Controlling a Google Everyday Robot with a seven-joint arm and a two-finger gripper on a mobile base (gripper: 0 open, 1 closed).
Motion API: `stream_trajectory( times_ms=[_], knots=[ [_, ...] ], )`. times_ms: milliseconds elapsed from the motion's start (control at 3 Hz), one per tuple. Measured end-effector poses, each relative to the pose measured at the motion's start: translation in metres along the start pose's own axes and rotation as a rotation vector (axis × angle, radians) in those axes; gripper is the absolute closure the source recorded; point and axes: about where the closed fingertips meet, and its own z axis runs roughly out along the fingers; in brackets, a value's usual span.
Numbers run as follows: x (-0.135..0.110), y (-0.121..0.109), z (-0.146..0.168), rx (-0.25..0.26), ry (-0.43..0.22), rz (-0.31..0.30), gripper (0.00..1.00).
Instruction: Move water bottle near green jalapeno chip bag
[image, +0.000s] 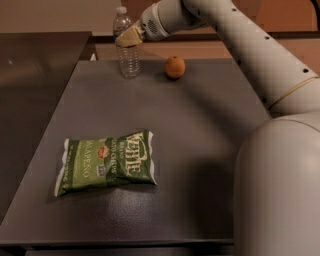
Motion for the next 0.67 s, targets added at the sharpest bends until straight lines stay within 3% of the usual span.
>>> stream_trajectory(
  times_ms=[333, 667],
  knots=[
    [-0.003, 0.027, -0.031, -0.038, -0.017, -0.025, 1.00],
    [0.000, 0.069, -0.065, -0.107, -0.028, -0.059, 1.00]
  ],
)
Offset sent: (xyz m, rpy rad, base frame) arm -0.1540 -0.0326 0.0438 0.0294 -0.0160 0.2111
